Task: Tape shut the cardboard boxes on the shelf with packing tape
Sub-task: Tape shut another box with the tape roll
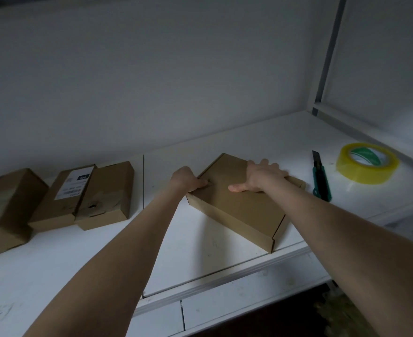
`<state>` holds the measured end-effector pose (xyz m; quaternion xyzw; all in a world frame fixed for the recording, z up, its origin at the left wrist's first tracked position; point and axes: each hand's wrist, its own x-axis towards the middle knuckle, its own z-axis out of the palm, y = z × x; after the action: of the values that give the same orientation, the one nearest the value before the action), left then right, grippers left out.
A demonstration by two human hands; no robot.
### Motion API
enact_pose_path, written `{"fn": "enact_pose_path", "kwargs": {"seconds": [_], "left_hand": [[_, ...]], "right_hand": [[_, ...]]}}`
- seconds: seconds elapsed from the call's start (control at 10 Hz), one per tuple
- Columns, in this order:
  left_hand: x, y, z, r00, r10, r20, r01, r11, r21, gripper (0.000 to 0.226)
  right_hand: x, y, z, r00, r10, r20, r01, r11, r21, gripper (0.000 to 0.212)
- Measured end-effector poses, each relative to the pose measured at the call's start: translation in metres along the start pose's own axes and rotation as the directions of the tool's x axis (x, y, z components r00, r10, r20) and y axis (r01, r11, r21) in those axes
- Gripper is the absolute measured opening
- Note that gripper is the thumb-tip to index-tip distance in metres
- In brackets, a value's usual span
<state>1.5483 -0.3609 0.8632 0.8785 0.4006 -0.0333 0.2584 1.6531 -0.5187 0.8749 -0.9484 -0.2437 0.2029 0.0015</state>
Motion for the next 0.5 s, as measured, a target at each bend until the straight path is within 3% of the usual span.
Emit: {"fn": "enact_pose_path", "kwargs": {"seconds": [0.2,0.5], "left_hand": [[0.0019,-0.0007,0.0030,1.000,0.018,-0.002,-0.018,0.998,0.056,0.045],[0.0048,-0.0012,0.0073,0.995,0.019,-0.096,-0.019,1.000,-0.005,0.051]], "right_hand": [[-0.0009,0.0005,0.0000,1.000,-0.002,-0.006,0.002,1.000,0.000,0.110],[0.0015,0.0003,0.0013,1.000,-0.003,-0.014,0.003,1.000,0.002,0.112]]}}
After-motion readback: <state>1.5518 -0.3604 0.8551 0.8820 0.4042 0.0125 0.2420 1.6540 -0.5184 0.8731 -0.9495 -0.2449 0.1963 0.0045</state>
